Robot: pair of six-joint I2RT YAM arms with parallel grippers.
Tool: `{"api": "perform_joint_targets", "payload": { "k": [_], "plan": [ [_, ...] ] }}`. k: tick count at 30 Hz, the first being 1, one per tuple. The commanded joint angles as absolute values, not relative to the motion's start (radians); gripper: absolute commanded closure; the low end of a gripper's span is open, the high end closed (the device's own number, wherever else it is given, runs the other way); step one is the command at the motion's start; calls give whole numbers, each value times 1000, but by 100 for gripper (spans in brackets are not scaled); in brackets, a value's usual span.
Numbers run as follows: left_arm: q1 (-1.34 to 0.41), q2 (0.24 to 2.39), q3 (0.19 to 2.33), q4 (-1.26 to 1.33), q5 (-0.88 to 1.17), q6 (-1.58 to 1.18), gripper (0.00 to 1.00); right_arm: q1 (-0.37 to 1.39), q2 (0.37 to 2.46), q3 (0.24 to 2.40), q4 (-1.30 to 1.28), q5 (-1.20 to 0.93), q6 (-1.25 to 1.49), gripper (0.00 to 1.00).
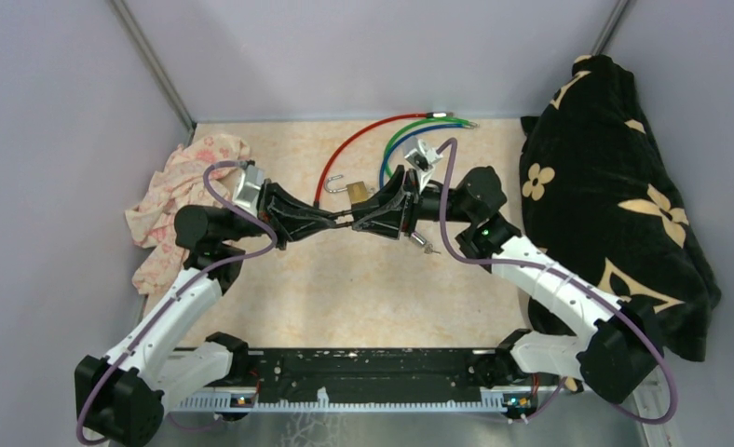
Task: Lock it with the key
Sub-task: Lock the lock.
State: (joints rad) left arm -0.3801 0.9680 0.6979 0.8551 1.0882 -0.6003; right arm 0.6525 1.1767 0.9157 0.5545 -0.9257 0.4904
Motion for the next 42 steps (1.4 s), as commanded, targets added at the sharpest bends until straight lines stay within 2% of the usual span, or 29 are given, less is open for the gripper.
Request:
{"api": "perform_joint_targets", "payload": {
  "k": [1, 20, 31, 35, 42],
  "plan": [
    [-407, 985, 695, 865, 1078, -582, 100, 676, 1190, 984, 671, -883, 465, 100],
    [-460, 1081, 790, 836, 1090, -591, 100, 663, 1262, 903, 707, -868, 259, 100],
    [-504, 1162, 875, 729, 1079, -460, 100, 694, 1383, 877, 822, -916, 337, 100],
    [-571, 1170, 836, 623, 1078, -359, 100, 693, 1407, 904, 923, -919, 419, 100],
    [-608, 1215, 799, 670, 1097, -317, 100, 692, 1420, 945, 901, -906, 423, 100]
  ]
}}
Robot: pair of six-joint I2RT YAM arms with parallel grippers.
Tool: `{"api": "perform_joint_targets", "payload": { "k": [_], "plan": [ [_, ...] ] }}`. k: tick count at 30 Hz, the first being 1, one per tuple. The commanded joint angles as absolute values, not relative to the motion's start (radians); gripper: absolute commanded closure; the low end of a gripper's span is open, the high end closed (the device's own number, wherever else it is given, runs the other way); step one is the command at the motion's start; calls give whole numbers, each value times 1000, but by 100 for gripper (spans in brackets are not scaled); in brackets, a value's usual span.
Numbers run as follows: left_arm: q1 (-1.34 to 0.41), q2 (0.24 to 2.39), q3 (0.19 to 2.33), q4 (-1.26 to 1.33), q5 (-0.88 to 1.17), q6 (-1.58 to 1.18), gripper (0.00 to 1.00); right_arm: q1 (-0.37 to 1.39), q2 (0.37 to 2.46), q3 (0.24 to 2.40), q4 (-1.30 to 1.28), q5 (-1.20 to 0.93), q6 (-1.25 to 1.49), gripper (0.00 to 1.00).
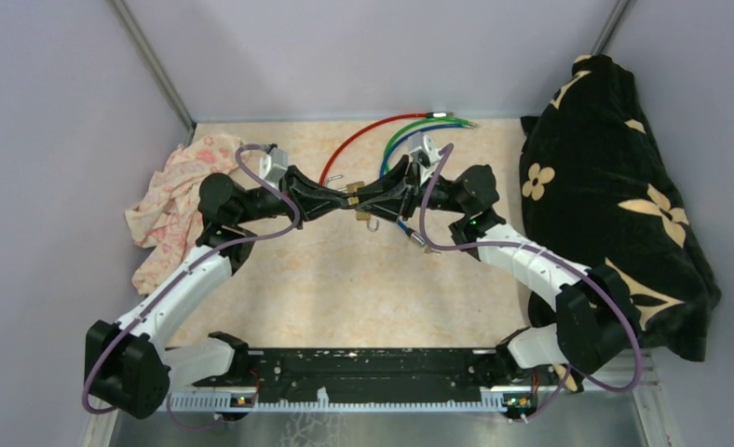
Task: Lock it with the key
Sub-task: Lock the lock.
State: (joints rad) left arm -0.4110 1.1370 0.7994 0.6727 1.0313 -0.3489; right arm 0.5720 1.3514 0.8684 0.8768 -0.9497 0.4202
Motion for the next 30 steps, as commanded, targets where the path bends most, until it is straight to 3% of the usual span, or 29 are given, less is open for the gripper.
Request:
{"api": "perform_joint_targets", "payload": {
  "k": [1, 23, 30],
  "plan": [
    [-618, 1221, 808, 689, 1103, -319, 100, 693, 1431, 943, 900, -910, 423, 100],
    [-759, 1333, 893, 797, 1154, -369, 100, 671, 1522, 942, 984, -951, 459, 100],
    [-765, 1343, 904, 753, 1178, -375, 100, 670, 1517, 1028, 883, -1034, 416, 100]
  ]
}}
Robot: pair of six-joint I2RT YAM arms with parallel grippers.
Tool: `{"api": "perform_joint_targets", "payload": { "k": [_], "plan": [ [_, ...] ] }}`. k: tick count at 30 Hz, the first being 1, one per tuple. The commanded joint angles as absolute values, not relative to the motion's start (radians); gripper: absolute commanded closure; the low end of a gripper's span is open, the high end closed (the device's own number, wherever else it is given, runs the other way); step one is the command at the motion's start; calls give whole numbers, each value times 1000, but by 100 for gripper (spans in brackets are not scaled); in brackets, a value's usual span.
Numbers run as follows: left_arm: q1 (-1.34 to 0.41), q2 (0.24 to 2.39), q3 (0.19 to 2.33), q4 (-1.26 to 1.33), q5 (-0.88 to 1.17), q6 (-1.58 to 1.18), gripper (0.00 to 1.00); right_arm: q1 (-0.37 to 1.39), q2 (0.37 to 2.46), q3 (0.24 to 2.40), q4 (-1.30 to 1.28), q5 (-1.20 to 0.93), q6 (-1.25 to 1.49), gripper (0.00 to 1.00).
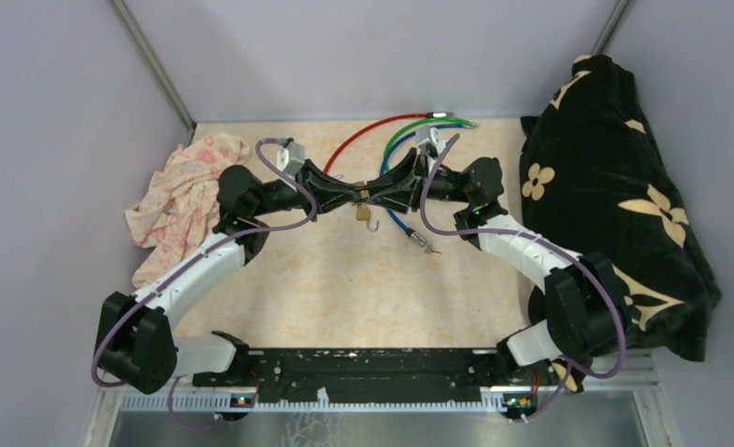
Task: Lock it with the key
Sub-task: Lock the lock.
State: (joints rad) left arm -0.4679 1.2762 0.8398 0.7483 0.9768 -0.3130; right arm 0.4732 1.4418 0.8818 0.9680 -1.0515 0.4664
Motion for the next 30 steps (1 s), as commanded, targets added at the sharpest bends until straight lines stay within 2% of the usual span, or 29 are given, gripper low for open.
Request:
{"api": "perform_joint_targets", "payload": {
  "k": [1, 12, 14, 16, 18, 22, 30],
  "plan": [
    [-764, 1345, 906, 750, 1181, -382, 100, 672, 1515, 1039, 866, -1042, 406, 100],
    [-763, 1327, 911, 746, 1182, -358, 100, 672, 1515, 1036, 838, -1042, 399, 100],
    [-746, 1305, 899, 718, 1120, -333, 100, 672, 1499, 1023, 817, -1025, 385, 100],
    [-713, 1260, 876, 672, 916, -263, 100, 673, 1464, 1002, 770, -991, 343, 100],
    [-676, 1227, 866, 640, 827, -161, 100, 675, 1420, 976, 705, -941, 290, 100],
    [-674, 1226, 874, 589, 865, -140, 100, 684, 1377, 964, 660, -888, 254, 100],
    [-719, 1242, 865, 724, 955, -184, 100, 693, 1400, 973, 673, -888, 255, 100]
  ]
}}
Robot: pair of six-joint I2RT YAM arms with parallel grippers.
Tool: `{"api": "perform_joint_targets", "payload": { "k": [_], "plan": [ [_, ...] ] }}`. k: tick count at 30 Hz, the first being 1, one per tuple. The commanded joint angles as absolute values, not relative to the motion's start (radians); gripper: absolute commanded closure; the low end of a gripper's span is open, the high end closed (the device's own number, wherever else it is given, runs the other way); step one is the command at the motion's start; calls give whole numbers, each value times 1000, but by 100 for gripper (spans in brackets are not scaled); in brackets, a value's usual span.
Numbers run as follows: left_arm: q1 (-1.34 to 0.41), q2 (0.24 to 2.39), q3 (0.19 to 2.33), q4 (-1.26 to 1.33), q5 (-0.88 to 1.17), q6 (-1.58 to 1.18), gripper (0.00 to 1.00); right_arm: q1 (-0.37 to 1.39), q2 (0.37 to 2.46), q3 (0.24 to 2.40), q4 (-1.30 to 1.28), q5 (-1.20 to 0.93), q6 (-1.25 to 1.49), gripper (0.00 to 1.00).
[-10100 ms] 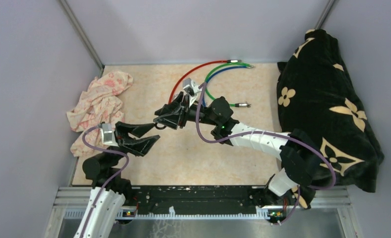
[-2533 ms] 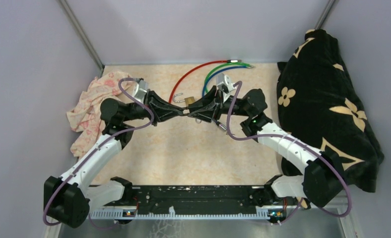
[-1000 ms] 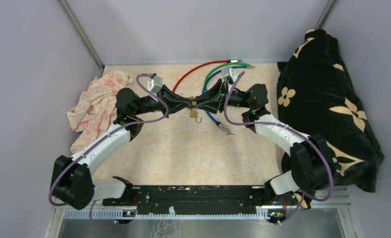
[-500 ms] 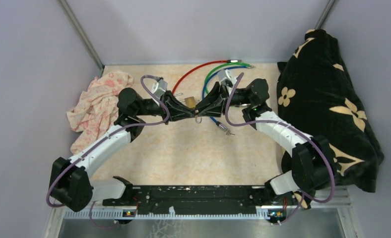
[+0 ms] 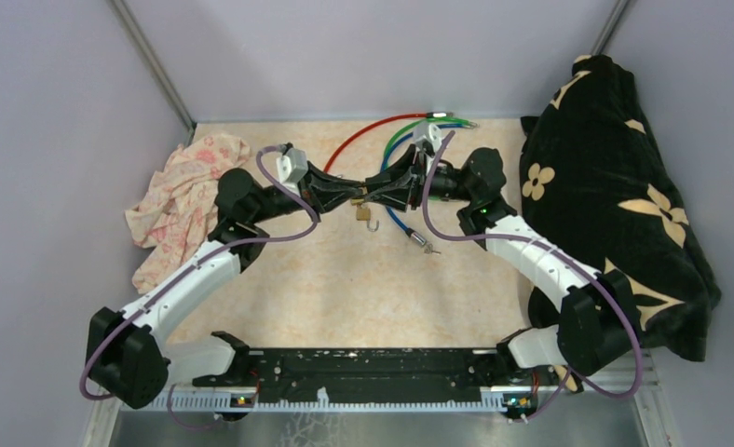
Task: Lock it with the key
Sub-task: Lock the lock.
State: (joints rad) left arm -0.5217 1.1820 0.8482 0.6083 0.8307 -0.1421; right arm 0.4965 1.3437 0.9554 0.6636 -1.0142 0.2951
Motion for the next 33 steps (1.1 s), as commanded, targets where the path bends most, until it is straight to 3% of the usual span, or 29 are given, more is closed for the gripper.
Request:
{"api": "perform_joint_targets", "payload": {
  "k": [1, 18, 27, 33],
  "plan": [
    [-729, 1248, 868, 725, 982, -198, 100, 693, 1400, 979, 671, -888, 252, 100],
    [-777, 1339, 991, 712, 1121, -304, 100, 687, 1410, 961, 701, -913, 236, 100],
    [-790, 1344, 1007, 729, 1129, -337, 100, 680, 1469, 945, 981, -928, 386, 100],
    [-789, 1345, 1014, 696, 1121, -339, 100, 679, 1470, 961, 962, -925, 366, 100]
  ]
}}
